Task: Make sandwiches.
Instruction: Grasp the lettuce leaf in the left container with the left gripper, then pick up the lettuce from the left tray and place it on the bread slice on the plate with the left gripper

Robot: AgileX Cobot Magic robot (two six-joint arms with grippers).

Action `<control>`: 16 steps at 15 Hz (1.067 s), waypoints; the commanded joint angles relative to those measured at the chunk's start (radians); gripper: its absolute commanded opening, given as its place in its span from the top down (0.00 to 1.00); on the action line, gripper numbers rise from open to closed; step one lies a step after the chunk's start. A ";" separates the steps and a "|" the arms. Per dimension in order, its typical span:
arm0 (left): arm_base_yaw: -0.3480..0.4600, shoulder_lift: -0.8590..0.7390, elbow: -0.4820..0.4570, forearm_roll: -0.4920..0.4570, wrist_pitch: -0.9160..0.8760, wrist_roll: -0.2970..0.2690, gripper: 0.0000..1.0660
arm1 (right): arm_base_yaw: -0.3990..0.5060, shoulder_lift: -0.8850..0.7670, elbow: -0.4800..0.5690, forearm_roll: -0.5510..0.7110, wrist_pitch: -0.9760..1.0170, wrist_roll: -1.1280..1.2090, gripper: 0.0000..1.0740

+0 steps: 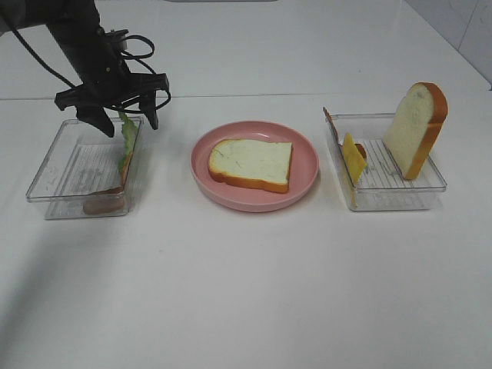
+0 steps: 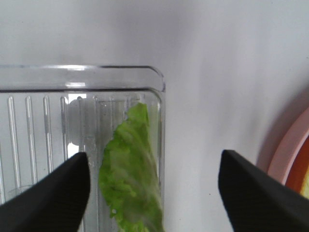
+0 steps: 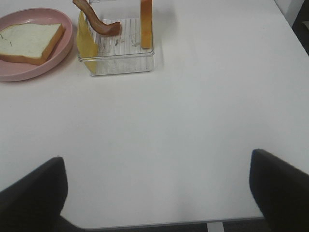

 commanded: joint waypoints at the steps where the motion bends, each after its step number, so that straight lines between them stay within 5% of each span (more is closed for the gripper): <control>1: -0.001 -0.002 0.006 0.004 0.015 -0.023 0.62 | -0.003 -0.024 0.003 -0.002 -0.003 -0.006 0.08; 4: -0.001 -0.002 0.006 0.003 0.009 -0.023 0.97 | -0.003 -0.024 0.003 -0.002 -0.003 -0.006 0.08; 5: -0.001 -0.002 0.006 0.003 0.008 -0.023 1.00 | -0.003 -0.024 0.003 -0.002 -0.003 -0.006 0.08; 9: -0.001 -0.005 -0.010 0.003 0.022 -0.023 1.00 | -0.003 -0.024 0.003 -0.002 -0.003 -0.006 0.08; 14: -0.001 -0.029 -0.169 -0.007 0.152 -0.021 1.00 | -0.003 -0.024 0.003 -0.002 -0.003 -0.006 0.08; 16: -0.012 -0.048 -0.236 -0.099 0.152 -0.008 1.00 | -0.003 -0.024 0.003 -0.002 -0.003 -0.006 0.08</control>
